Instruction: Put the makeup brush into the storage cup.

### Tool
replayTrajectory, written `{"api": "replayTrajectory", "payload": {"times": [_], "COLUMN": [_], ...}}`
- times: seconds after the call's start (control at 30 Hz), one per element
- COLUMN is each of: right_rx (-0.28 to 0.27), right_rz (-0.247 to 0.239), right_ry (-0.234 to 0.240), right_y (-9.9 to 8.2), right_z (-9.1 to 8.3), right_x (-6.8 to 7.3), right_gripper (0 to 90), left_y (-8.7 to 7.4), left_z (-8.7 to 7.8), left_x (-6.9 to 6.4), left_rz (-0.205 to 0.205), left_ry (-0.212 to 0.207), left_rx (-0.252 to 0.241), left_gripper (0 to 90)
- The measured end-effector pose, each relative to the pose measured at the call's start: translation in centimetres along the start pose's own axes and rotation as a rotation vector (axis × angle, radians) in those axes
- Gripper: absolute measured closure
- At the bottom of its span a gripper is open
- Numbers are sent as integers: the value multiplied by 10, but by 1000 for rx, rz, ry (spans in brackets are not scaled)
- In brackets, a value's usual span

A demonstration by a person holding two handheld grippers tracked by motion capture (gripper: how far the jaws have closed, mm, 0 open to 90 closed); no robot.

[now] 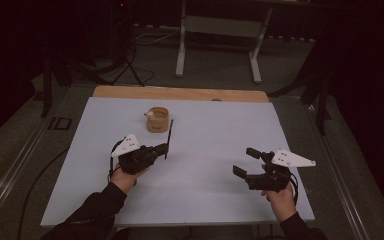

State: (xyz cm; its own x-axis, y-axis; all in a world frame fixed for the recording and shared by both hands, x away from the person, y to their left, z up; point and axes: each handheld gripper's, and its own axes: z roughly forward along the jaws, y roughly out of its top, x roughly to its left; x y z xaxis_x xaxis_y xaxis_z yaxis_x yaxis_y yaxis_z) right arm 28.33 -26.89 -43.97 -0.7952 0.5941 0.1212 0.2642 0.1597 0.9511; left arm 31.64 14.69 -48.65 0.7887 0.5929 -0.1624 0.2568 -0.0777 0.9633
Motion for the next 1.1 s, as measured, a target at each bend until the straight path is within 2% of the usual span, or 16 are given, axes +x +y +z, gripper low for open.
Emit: {"api": "replayTrajectory", "payload": {"times": [0.07, 0.17, 0.3, 0.37, 0.4, 0.53, 0.57, 0.67, 0.73, 0.8, 0.83, 0.93, 1.03, 1.07, 1.1], "right_rx": [-7, -16, -38, -34, -31, -16, 6, 26, 49, 55, 47, 24, 26, 26, 14], "right_rz": [2, -14, -22, -27, -18, -4, -5, 0, -5, -10, -3, -11, -24, -24, -4], "right_ry": [26, 37, 74, 79, 89, 86, 85, 108, 122, 121, 135, 130, 80, 80, 91], "right_y": [8, 20, 30, 34, 36, 41, 44, 48, 51, 53, 57, 62, 66, 66, 67], "right_z": [2, 10, 22, 28, 31, 43, 51, 60, 66, 68, 71, 77, 82, 82, 84], "right_x": [1, 5, 13, 15, 16, 18, 20, 21, 23, 24, 26, 31, 35, 35, 35], "right_gripper": [153, 153, 144, 142, 142, 138, 131, 122, 122, 119, 112, 110, 136, 136, 142], "left_y": [0, -1, -2, -2, -1, 0, 0, -1, -1, -1, -1, -1, -1, -1, -1], "left_z": [1, 2, 5, 7, 8, 11, 12, 15, 17, 18, 19, 22, 25, 25, 27], "left_x": [-1, -2, -4, -6, -8, -10, -11, -12, -12, -13, -13, -16, -18, -18, -19], "left_rz": [9, 3, -24, -5, 2, 8, 18, -2, -12, -7, -2, 0, -3, -3, -9], "left_ry": [1, -3, -4, -1, -2, -12, -11, -32, -30, -43, -46, -57, -71, -71, -72], "left_rx": [-5, -11, 5, 8, 11, 10, 11, 4, 0, -5, -2, -4, -9, -9, -13], "left_gripper": [860, 860, 860, 859, 859, 860, 860, 860, 860, 859, 860, 859, 860, 859, 860]}}
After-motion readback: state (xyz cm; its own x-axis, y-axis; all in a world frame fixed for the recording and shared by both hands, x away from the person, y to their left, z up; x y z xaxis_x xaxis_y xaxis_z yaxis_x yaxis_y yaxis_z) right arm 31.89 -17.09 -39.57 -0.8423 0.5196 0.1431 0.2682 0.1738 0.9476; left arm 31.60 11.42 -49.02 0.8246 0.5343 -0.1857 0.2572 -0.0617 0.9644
